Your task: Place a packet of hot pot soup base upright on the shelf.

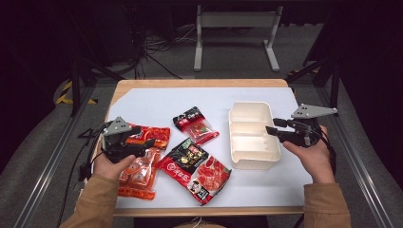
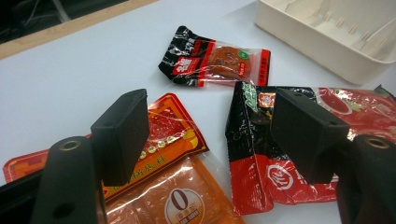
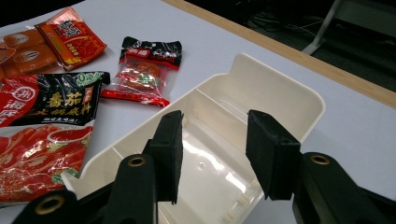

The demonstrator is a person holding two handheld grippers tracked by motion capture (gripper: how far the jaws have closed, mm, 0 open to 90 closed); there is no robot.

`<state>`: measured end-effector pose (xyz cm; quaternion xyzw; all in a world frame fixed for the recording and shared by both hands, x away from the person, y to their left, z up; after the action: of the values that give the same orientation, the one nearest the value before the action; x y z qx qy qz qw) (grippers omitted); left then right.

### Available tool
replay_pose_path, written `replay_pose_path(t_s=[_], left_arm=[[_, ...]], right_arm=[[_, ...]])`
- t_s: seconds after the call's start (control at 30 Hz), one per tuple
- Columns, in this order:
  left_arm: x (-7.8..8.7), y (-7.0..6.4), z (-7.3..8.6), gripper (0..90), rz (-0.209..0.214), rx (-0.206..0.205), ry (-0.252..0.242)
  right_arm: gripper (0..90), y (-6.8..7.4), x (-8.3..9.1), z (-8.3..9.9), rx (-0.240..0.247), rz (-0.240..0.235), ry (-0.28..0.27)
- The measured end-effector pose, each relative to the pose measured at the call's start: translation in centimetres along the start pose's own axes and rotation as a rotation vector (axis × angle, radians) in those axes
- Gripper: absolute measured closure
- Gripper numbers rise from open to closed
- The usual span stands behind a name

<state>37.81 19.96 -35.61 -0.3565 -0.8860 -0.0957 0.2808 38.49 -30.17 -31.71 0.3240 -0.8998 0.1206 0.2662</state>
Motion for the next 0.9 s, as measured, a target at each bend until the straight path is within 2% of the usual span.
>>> replay_pose_path(t_s=[0.23,0.43,0.57,0.73,0.9], left_arm=[[0.6,-0.6,-0.6,28.5,-0.018,-0.013,0.008],[0.7,-2.0,-1.2,28.0,0.010,-0.054,0.029],[0.6,-3.0,-1.6,27.8,0.039,-0.096,0.038],[0.5,-3.6,-1.7,27.6,0.055,-0.103,0.056],[0.0,-3.9,-1.7,27.9,0.067,-0.108,0.111]], right_arm=[[56.6,0.2,-0.2,0.1,0.002,-0.015,0.008],[54.7,0.1,-0.3,0.2,-0.012,-0.016,0.005],[52.8,0.0,-0.1,0.1,-0.017,-0.020,0.000],[50.4,0.2,-0.3,0.0,-0.019,-0.028,0.006],[49.4,0.5,-0.5,-0.1,-0.007,-0.037,0.016]])
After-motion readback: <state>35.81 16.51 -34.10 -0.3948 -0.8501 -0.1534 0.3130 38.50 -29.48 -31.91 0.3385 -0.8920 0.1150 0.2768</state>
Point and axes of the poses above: each handheld gripper's, and its own axes: x roughly backward along the jaws, z roughly out of its underside, y roughly to its left, the point moved 1 cm from there along -x, roughly forward along the jaws, and after that the axes turned 1 degree about -x, right-handed, at the moved point
